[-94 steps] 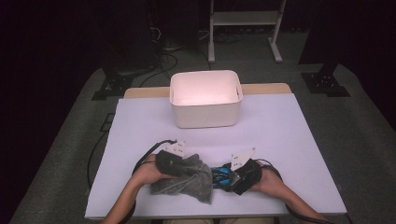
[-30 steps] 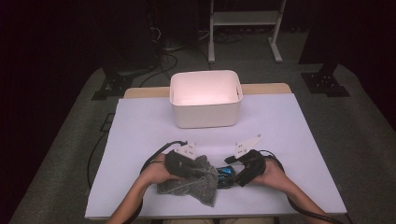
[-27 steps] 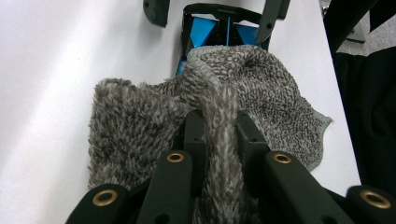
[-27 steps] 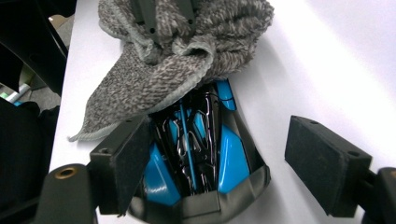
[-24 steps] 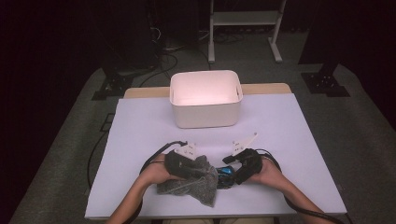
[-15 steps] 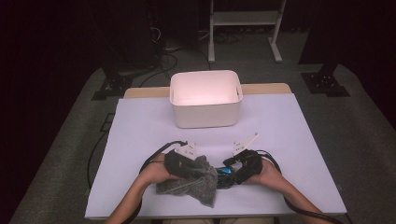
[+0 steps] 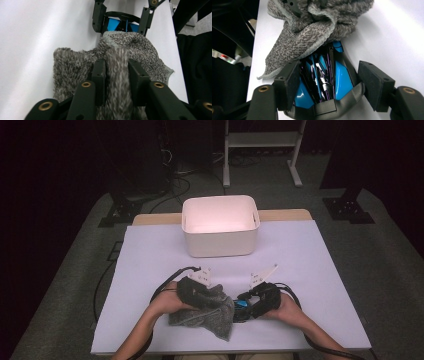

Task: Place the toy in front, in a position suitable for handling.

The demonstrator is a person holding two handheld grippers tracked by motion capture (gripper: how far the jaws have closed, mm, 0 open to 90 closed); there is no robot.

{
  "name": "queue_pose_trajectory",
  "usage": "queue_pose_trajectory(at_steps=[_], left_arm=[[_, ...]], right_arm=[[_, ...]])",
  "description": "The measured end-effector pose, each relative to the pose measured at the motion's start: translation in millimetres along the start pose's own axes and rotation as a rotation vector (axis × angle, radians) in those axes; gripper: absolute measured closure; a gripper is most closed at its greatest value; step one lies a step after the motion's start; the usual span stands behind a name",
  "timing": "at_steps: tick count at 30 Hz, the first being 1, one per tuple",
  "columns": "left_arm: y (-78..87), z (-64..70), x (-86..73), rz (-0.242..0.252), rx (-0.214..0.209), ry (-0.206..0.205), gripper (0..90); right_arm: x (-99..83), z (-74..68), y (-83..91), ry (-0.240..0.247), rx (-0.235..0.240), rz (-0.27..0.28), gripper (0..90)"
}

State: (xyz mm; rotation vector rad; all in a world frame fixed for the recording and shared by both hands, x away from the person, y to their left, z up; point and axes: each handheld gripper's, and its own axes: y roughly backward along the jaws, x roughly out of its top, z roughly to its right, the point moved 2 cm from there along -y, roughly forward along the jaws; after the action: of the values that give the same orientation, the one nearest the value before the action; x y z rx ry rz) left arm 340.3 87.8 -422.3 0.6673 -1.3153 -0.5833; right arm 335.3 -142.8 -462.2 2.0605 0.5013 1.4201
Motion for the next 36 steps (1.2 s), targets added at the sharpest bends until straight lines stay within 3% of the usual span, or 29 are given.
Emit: queue_pose_trajectory(at_steps=[1,5,8,9,16,20,24,30,36], left_arm=[[-0.4,-1.1,-0.2,0.005,-0.003,0.015,65.7],[-0.2,-6.6,0.2,0.027,-0.050,0.080,58.6],[-0.5,-9.1,2.0,0.027,-0.032,0.104,50.2],[-1.1,-11.3,3.7,0.022,-0.027,0.129,48.9],[-10.1,-16.2,6.2,-0.024,-0.047,0.156,44.1],[-13.6,-18.2,6.7,-0.040,-0.085,0.179,45.3],[-12.4,-16.4,7.0,-0.041,-0.090,0.163,51.8],[-8.8,-8.0,8.1,-0.041,-0.053,0.109,53.5],[-6.3,-2.1,8.4,-0.034,-0.035,0.080,54.4]], right_arm=[[0.1,-4.5,0.7,0.028,-0.023,0.005,34.1],[-0.2,-11.0,1.4,0.064,-0.053,0.017,34.4],[-0.7,-14.6,1.9,0.089,-0.073,0.022,34.5],[-1.2,-19.1,2.2,0.118,-0.097,0.028,34.6],[-2.7,-28.5,4.5,0.190,-0.149,0.031,35.2],[-4.0,-29.6,5.3,0.201,-0.154,0.040,35.3],[-4.6,-30.6,5.3,0.211,-0.159,0.043,35.3],[-4.7,-35.3,5.6,0.247,-0.184,0.045,35.1],[-4.2,-35.0,6.2,0.237,-0.174,0.040,32.8]])
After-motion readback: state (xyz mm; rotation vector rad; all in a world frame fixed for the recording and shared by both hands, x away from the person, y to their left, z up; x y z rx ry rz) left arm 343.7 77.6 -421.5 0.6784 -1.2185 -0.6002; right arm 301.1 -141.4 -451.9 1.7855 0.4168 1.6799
